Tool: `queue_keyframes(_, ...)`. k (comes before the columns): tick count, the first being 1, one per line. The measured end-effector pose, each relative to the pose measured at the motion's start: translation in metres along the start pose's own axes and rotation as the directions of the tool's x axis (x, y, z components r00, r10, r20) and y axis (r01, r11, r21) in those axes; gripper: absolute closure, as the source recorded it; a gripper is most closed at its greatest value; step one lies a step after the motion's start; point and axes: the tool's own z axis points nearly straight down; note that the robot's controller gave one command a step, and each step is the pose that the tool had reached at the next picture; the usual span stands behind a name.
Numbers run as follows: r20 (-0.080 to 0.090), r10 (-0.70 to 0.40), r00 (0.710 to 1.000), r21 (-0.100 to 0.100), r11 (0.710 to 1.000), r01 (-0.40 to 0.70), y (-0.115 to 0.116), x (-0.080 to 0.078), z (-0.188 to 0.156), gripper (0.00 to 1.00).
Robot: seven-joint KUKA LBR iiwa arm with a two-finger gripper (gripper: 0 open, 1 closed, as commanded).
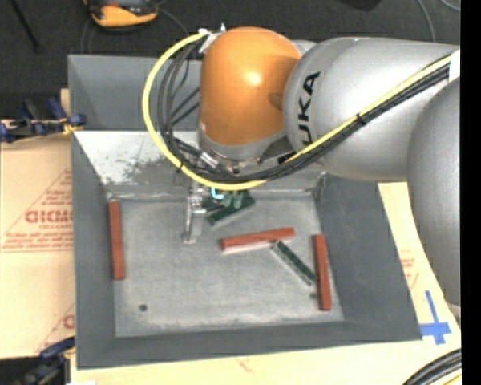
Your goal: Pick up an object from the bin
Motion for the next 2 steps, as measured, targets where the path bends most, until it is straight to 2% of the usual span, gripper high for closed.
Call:
queue_keyframes(1, 0.008, 0.003, 1.000, -0.002, 1.000, -0.003, -0.001, -0.002, -0.005, 0.00)
queue_keyframes(2, 0.011, -0.090, 0.996, 0.001, 0.996, 0.090, -0.013, -0.018, 0.002, 0.00)
